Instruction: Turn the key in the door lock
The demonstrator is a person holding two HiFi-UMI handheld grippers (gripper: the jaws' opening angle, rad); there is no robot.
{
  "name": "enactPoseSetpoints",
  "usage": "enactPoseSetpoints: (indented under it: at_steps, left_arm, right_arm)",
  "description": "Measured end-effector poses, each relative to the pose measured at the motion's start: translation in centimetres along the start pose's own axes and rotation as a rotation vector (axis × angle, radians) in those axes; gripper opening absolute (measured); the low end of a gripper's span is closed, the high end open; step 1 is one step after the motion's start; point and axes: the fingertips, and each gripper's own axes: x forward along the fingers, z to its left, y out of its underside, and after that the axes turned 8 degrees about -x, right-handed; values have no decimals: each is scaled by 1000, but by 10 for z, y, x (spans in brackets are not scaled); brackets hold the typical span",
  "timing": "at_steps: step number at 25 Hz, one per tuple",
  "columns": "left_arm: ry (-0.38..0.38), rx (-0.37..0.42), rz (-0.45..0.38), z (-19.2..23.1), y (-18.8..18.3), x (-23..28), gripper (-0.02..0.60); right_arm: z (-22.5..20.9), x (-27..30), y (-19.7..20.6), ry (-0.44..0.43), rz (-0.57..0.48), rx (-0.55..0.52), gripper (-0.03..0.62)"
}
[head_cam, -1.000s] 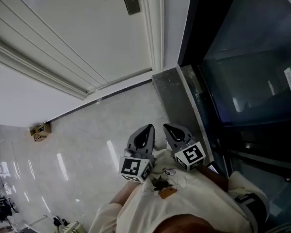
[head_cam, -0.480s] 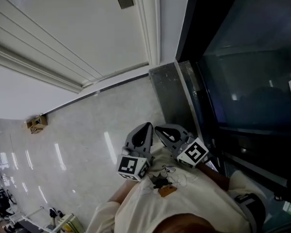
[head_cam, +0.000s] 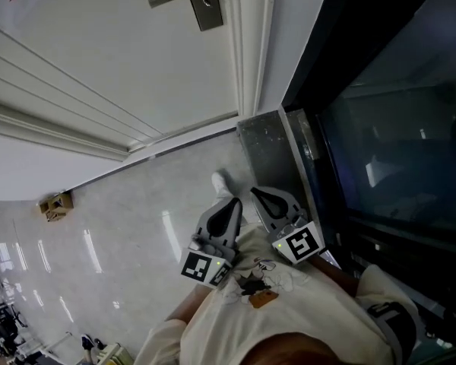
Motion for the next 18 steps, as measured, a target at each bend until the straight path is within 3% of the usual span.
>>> enactPoseSetpoints:
  at_steps: [5,9,12,18]
  left_arm:
    - [-75,40,-24,84,-73,35,6]
    - [-70,42,-33,140,-123,74,6]
    - [-37,75,-50,166,-156,105,6]
    - [-42,106,-75,190,-199,156,6]
  right_arm:
    - [-55,84,-42,140,-53,5,6]
    - [-97,153,-81,209,-75,-59,6]
    - [-140,197,-107,296,-42,-156,6]
    - [-210,251,-165,403,-96,-260,8]
